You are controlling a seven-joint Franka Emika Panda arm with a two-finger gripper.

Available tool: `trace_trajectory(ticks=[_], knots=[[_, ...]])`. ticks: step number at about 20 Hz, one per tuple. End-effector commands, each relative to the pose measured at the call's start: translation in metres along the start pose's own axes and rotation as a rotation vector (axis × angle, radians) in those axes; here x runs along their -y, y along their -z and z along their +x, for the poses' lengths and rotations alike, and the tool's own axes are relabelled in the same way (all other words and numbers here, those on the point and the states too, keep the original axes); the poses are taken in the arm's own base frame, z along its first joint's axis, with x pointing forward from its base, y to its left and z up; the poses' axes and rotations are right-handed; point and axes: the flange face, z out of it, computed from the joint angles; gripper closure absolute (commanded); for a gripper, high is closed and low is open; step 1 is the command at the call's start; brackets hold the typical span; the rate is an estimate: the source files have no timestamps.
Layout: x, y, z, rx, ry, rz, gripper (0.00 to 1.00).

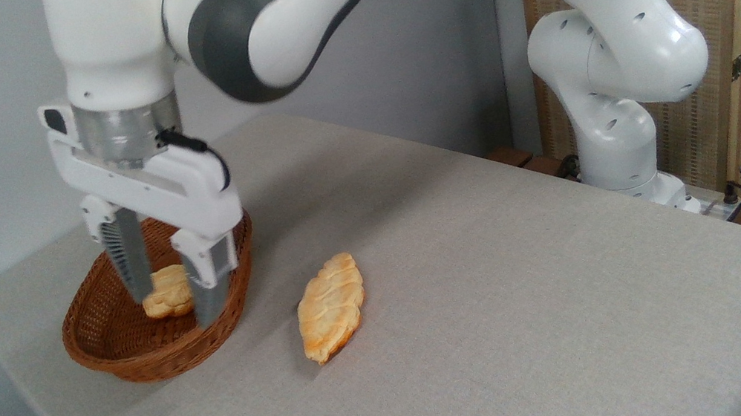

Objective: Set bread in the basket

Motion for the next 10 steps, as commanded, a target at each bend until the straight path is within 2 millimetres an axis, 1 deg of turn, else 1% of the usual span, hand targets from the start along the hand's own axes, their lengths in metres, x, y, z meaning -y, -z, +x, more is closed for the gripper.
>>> trace_trajectory(ticks=[1, 2, 3, 4, 6, 10], knots=[[0.003, 0.018, -0.008, 0.122, -0.092, 0.071, 0.0], [0.008, 0.018, -0.012, 0.142, -0.126, 0.063, 0.0], [0.022, 0.019, -0.02, 0.16, -0.148, 0.053, 0.0], [0.031, 0.021, -0.027, 0.182, -0.173, 0.039, 0.0], [0.036, 0.021, -0.033, 0.206, -0.228, 0.017, 0.0], [0.035, 0.022, -0.035, 0.21, -0.241, -0.001, 0.0]])
